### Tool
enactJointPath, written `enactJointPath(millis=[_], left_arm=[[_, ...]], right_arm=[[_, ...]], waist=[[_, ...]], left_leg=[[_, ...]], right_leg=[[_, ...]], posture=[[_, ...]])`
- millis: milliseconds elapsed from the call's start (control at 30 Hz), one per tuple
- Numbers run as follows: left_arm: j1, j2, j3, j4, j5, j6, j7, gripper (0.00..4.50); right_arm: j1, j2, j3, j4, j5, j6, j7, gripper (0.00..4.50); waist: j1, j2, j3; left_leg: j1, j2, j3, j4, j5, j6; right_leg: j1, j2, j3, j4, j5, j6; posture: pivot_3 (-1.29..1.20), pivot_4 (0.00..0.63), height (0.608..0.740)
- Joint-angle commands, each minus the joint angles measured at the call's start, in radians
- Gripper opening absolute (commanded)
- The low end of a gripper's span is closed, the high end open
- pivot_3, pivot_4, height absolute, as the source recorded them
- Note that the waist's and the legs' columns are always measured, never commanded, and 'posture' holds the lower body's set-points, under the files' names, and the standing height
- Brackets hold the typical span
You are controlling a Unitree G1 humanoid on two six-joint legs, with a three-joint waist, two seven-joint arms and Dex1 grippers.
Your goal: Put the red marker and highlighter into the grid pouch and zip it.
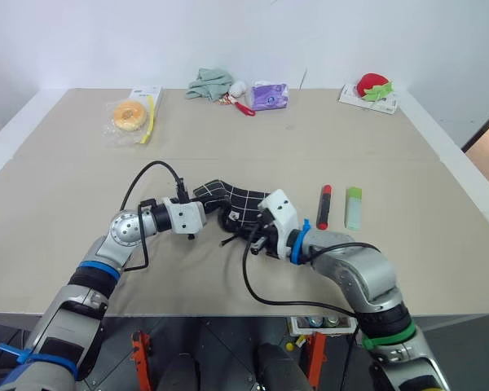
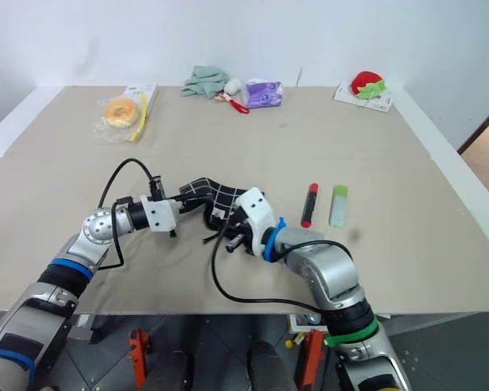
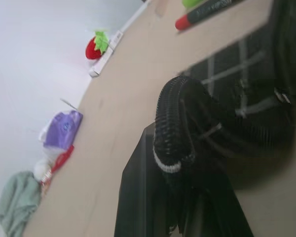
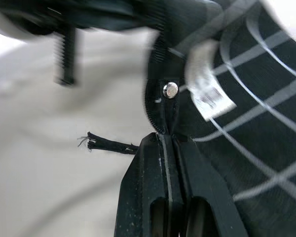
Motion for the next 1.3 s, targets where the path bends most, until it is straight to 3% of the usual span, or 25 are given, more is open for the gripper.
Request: enactJointPath(millis=[33, 67, 100, 167, 367, 500, 667, 1167, 1300], left_arm=[[-0.003, 0.014, 0.025, -0.029, -0.012, -0.002, 0.001, 0.0], [-0.003, 0.017, 0.028, -0.028, -0.011, 0.001, 0.002, 0.0], [-0.001, 0.019, 0.03, -0.028, -0.01, 0.005, 0.004, 0.0], [0.002, 0.023, 0.034, -0.029, -0.007, 0.013, 0.008, 0.0], [0.02, 0.036, 0.03, -0.06, -0.013, 0.034, -0.012, 0.0], [0.025, 0.039, 0.031, -0.073, -0.015, 0.043, -0.02, 0.0], [0.016, 0.032, 0.028, -0.071, -0.011, 0.051, -0.029, 0.0], [0.013, 0.022, 0.029, -0.078, -0.013, 0.053, -0.033, 0.0], [0.014, 0.019, 0.029, -0.083, -0.013, 0.055, -0.031, 0.0]], right_arm=[[0.013, -0.038, -0.063, -0.068, 0.034, -0.05, 0.046, 0.06], [0.021, -0.051, -0.084, -0.09, 0.054, -0.051, 0.061, 0.06], [0.027, -0.058, -0.1, -0.107, 0.071, -0.054, 0.073, 0.73], [0.034, -0.059, -0.151, -0.138, 0.103, -0.071, 0.076, 1.5], [0.022, -0.06, -0.33, -0.167, 0.118, -0.077, -0.044, 4.45], [0.008, -0.041, -0.369, -0.104, 0.009, -0.021, -0.244, 4.45], [-0.002, 0.013, -0.379, -0.045, -0.049, 0.045, -0.384, 4.45], [0.038, 0.068, -0.257, 0.042, -0.157, 0.084, -0.449, 4.45], [0.038, 0.071, -0.27, 0.05, -0.159, 0.095, -0.443, 3.28]], waist=[[0.0, 0.0, 0.0], [0.0, 0.0, 0.0], [0.0, 0.0, 0.0], [-0.001, 0.0, 0.0], [0.0, -0.001, 0.0], [0.0, 0.0, 0.0], [0.0, 0.0, 0.0], [0.0, 0.0, 0.0], [0.0, 0.0, 0.0]], left_leg=[[0.0, 0.0, 0.0, 0.0, 0.0, 0.0], [0.0, 0.0, 0.0, 0.0, 0.0, 0.0], [0.0, 0.0, 0.0, 0.0, 0.0, 0.0], [0.0, 0.0, 0.0, 0.0, 0.0, 0.0], [0.0, 0.0, 0.0, 0.0, 0.0, 0.0], [0.0, 0.0, 0.0, 0.0, 0.0, 0.0], [0.0, 0.0, 0.0, 0.0, 0.0, 0.0], [-0.001, 0.0, 0.0, 0.0, 0.0, 0.0], [0.0, 0.0, 0.0, 0.0, 0.0, 0.0]], right_leg=[[0.0, 0.0, 0.0, 0.0, 0.0, 0.0], [0.0, 0.0, 0.0, 0.0, 0.0, 0.0], [0.0, 0.0, 0.0, 0.0, 0.0, 0.0], [0.0, 0.0, 0.0, 0.0, 0.0, 0.0], [0.0, 0.0, 0.0, 0.0, 0.0, 0.0], [0.0, 0.0, 0.0, 0.0, 0.0, 0.0], [0.0, 0.0, 0.0, 0.0, 0.0, 0.0], [-0.001, 0.0, 0.001, 0.0, 0.0, 0.0], [-0.001, 0.0, 0.0, 0.0, 0.0, -0.001]], posture=[[0.0, 0.15, 0.739], [0.0, 0.15, 0.739], [0.0, 0.15, 0.739], [0.0, 0.15, 0.739], [0.0, 0.15, 0.739], [0.0, 0.15, 0.739], [0.0, 0.15, 0.739], [0.0, 0.15, 0.739], [0.0, 0.15, 0.739]])
